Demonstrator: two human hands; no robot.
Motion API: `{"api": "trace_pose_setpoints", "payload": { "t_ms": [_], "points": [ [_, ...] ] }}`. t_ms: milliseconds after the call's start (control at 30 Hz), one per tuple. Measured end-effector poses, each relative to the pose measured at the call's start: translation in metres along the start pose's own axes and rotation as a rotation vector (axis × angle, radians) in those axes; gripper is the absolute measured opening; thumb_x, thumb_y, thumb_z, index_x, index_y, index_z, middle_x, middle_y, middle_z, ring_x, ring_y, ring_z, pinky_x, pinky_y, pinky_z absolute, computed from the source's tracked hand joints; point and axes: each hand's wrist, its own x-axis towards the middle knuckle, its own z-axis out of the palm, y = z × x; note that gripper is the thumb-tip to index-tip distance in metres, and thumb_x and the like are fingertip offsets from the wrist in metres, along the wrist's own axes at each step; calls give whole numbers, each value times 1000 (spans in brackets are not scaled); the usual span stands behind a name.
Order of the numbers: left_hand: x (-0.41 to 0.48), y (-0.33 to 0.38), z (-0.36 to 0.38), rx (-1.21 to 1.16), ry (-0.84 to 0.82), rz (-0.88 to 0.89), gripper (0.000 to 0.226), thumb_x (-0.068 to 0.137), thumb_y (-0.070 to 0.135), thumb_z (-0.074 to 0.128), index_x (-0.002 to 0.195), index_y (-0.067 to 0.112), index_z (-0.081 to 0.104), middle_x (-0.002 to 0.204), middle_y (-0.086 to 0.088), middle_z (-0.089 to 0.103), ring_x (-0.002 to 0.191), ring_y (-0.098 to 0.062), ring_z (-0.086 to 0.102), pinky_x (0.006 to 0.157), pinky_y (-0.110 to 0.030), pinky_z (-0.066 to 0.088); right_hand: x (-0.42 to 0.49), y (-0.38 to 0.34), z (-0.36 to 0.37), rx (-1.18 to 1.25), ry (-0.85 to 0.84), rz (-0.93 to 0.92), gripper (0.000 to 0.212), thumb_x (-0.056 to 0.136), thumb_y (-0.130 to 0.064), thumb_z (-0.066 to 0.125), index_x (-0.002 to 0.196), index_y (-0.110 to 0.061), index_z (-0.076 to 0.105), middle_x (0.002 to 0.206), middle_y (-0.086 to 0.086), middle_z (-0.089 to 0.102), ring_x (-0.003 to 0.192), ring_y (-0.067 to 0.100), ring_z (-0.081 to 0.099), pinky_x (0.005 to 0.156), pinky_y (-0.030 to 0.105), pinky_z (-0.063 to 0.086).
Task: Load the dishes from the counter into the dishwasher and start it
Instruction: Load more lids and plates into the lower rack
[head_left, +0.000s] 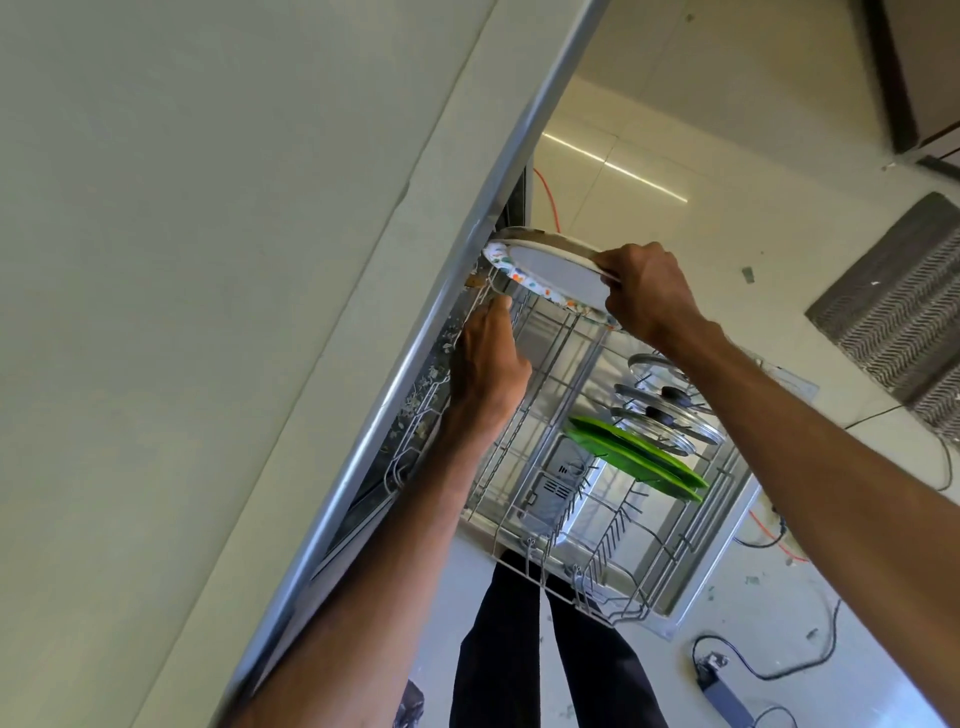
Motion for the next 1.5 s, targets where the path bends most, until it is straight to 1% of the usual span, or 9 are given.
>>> {"api": "trace_pose_setpoints", "payload": {
  "t_ms": [100,233,567,733,933,1033,1133,1400,1500],
  "points": [
    [-4,-2,3,-28,-17,-25,54,90,-6,60,141,11,49,136,-8,58,121,-22,58,95,-30,51,3,4,10,11,-20,35,31,76,9,53,71,-21,46,73,18,53,66,38,50,59,35,36],
    [-5,-5,6,-30,-35,-29,53,88,-7,60,137,10,52,132,-9,60,114,-23,61,85,-34,57,9,3,17,-7,-24,65,28,77,9,54,92,-12,67,80,21,60,72,41,55,62,38,44],
    [-6,-7,8,-43,-26,-23,49,87,-11,56,132,9,57,131,-10,62,112,-24,62,81,-39,58,-5,-12,12,-40,73,0,30,78,8,58,84,-21,53,71,18,53,64,37,39,61,37,35],
    [-6,-9,10,-50,-29,-17,47,86,-12,54,128,9,60,129,-11,64,114,-24,61,85,-38,57,-13,-10,10,-60,106,8,23,78,10,59,90,-9,62,70,19,59,61,36,42,61,37,32],
    [-5,-7,11,-54,-41,-38,47,87,-11,56,128,11,60,129,-9,63,111,-22,62,79,-37,58,-2,-12,14,2,77,-21,34,78,9,58,78,-22,44,71,19,57,66,38,48,62,39,38],
    [-6,-9,11,-60,-46,-32,45,88,-10,55,128,10,60,128,-8,64,110,-22,62,81,-38,58,10,-11,23,2,51,0,31,78,10,57,78,-20,48,76,20,59,70,37,51,63,38,38],
    [-7,-10,12,-66,-48,-31,44,88,-9,56,127,10,60,125,-8,65,110,-21,62,83,-38,58,20,-8,34,-13,18,29,25,79,9,58,94,-10,64,85,21,62,73,36,51,65,35,37],
    [-12,-11,14,-86,-56,-19,41,88,-9,56,125,9,60,125,-7,65,112,-21,61,88,-36,56,30,-2,49,-73,15,28,24,87,9,58,106,-5,61,92,23,58,78,38,56,64,43,42],
    [-15,-11,15,-94,-63,-20,41,89,-7,57,126,11,60,126,-7,64,112,-20,61,87,-34,56,27,-6,47,-112,59,-10,35,85,9,60,116,-7,59,97,23,65,78,41,59,67,47,50]
  ]
}}
